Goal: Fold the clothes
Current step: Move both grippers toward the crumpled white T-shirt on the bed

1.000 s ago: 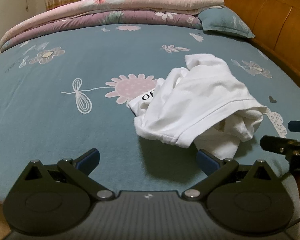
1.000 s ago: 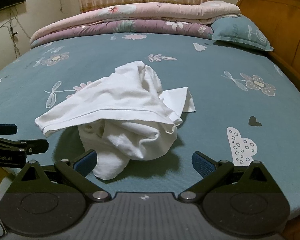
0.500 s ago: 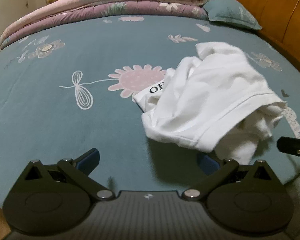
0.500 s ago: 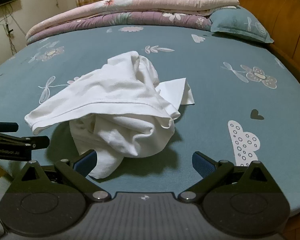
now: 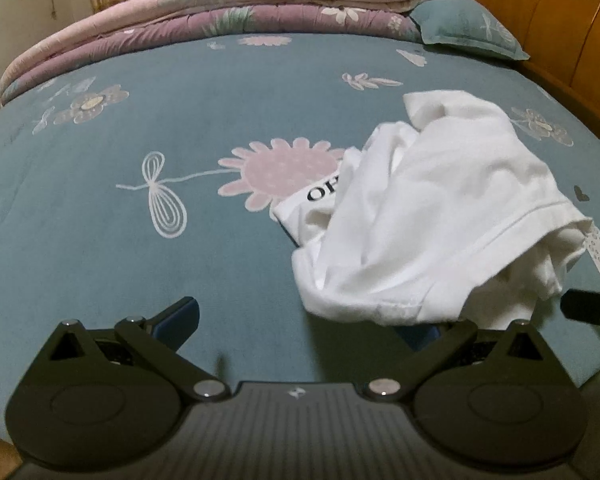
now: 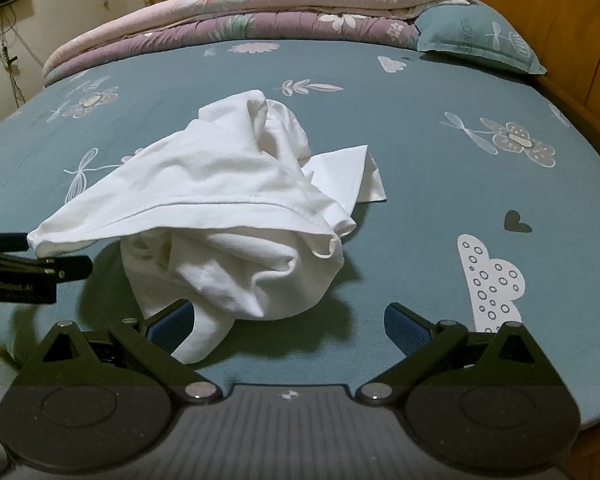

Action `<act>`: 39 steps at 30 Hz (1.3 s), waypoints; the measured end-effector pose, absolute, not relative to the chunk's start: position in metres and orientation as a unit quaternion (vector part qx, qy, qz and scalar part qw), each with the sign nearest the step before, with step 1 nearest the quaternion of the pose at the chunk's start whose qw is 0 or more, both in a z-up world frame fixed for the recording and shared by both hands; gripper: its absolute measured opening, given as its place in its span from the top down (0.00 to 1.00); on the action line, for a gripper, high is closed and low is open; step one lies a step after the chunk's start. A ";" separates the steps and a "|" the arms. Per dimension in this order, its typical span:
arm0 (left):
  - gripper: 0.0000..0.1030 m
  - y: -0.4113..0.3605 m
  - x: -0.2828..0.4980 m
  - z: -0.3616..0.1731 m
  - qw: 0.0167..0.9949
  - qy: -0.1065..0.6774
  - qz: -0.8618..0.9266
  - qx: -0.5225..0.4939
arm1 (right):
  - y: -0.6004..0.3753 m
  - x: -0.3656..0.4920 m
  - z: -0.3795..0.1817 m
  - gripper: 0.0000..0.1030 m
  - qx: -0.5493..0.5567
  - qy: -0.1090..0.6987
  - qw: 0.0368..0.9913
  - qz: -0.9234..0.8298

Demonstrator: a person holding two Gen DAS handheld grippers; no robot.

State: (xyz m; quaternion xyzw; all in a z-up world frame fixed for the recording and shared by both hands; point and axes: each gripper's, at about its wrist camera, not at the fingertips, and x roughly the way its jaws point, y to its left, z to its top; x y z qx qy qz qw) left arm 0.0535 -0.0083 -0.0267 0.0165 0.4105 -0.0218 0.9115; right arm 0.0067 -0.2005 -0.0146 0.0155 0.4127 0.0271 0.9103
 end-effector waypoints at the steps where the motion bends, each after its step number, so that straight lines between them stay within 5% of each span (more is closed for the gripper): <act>1: 0.01 -0.008 0.055 -0.025 0.913 0.408 -0.021 0.017 | -0.200 0.007 -0.015 0.00 0.015 0.414 0.910 0.028; 22: 0.01 0.007 0.131 0.010 0.935 0.353 -0.013 0.017 | -0.202 0.011 -0.018 0.00 0.022 0.417 0.908 0.032; 39: 0.01 0.012 0.125 -0.029 0.925 0.372 -0.081 0.015 | -0.208 0.010 -0.023 0.00 0.032 0.413 0.910 0.034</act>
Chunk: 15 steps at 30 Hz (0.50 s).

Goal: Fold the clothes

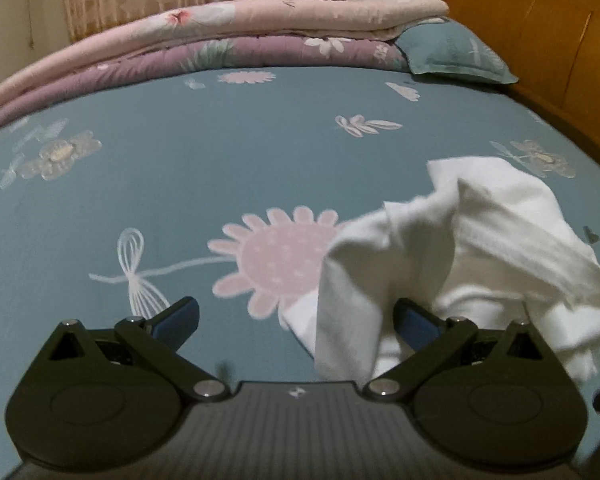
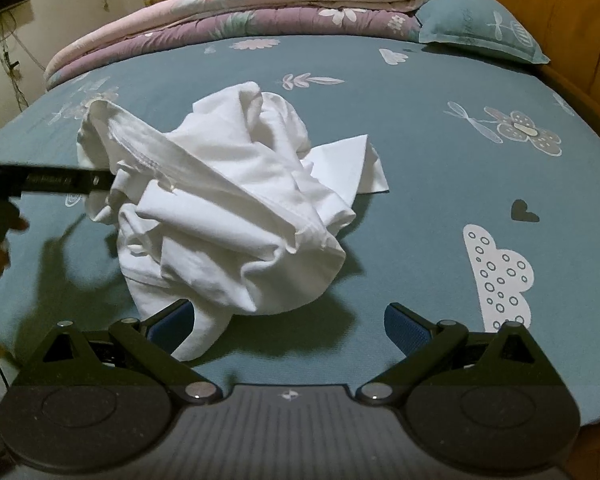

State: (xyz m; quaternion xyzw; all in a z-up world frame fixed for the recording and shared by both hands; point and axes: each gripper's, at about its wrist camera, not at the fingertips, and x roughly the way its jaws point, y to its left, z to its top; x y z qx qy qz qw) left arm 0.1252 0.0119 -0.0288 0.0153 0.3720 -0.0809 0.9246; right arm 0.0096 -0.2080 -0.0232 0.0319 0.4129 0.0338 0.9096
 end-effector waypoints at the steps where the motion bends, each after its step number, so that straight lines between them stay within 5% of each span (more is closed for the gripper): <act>1: 0.01 0.015 0.124 -0.031 0.923 0.375 -0.090 0.009 | -0.208 0.009 -0.023 0.00 0.032 0.412 0.910 0.036; 8: 0.01 0.014 0.110 -0.024 0.920 0.373 -0.115 0.045 | -0.211 0.003 -0.015 0.00 -0.002 0.378 0.924 0.053; 15: 0.06 0.003 0.095 -0.010 0.911 0.369 -0.143 0.117 | -0.225 0.009 -0.005 0.30 -0.054 0.360 0.928 0.074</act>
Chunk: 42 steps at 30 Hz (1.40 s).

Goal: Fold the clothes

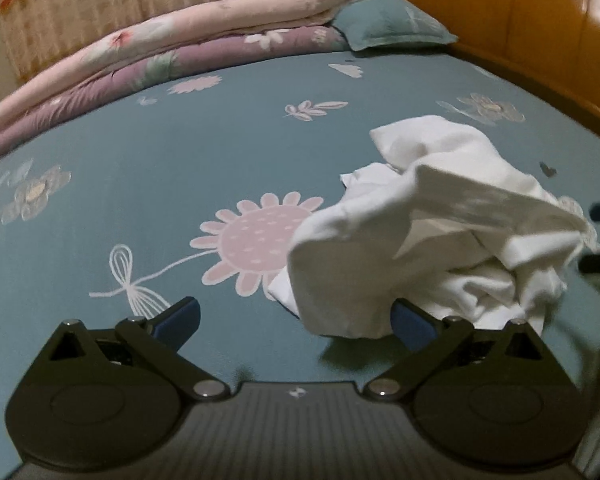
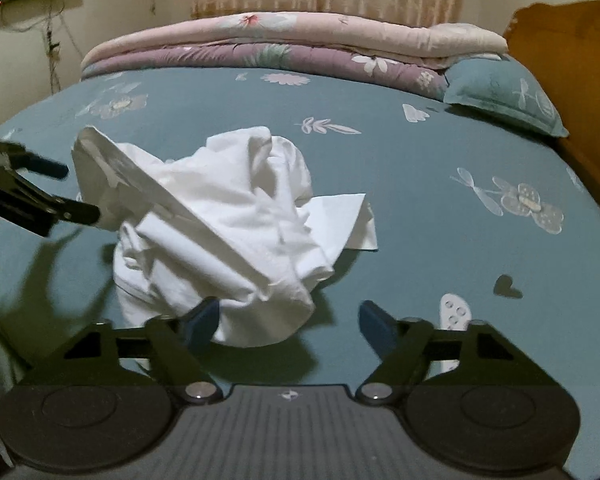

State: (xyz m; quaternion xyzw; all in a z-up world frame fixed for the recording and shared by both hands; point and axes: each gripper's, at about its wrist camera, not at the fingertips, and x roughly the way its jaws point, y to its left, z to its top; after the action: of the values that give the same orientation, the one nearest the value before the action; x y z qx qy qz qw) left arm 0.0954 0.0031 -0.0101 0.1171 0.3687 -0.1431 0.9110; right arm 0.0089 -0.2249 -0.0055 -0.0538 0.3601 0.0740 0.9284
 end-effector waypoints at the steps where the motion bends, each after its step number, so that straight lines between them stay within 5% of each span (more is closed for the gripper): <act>1: 0.11 0.002 0.093 -0.008 0.911 0.364 -0.145 0.129 | -0.227 0.010 -0.005 0.32 -0.062 0.361 0.927 0.076; 4: 0.22 0.001 0.089 -0.003 0.909 0.356 -0.152 0.155 | -0.229 0.009 -0.005 0.39 -0.085 0.361 0.924 0.091; 7: 0.50 0.003 0.089 0.002 0.904 0.355 -0.166 0.170 | -0.230 0.005 -0.008 0.50 -0.118 0.369 0.916 0.103; 19: 0.54 -0.005 0.108 0.007 0.895 0.348 -0.202 0.193 | -0.238 0.027 -0.020 0.57 -0.132 0.367 0.907 0.156; 22: 0.71 -0.005 0.111 0.007 0.892 0.353 -0.212 0.184 | -0.236 0.033 -0.022 0.65 -0.125 0.367 0.903 0.186; 24: 0.83 -0.002 0.114 0.006 0.891 0.361 -0.209 0.179 | -0.237 0.036 -0.021 0.86 -0.114 0.368 0.899 0.209; 25: 0.88 -0.001 0.116 0.006 0.891 0.364 -0.208 0.176 | -0.238 0.036 -0.019 0.86 -0.111 0.364 0.899 0.214; 42: 0.93 0.002 0.162 0.035 0.913 0.324 -0.189 0.164 | -0.267 0.092 0.019 0.89 -0.105 0.314 0.926 0.179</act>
State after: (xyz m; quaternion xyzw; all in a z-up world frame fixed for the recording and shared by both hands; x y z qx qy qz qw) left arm 0.1622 0.0021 0.0355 0.1641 0.3236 -0.1888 0.9125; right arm 0.0916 -0.2665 0.0185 -0.1046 0.3142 0.1792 0.9264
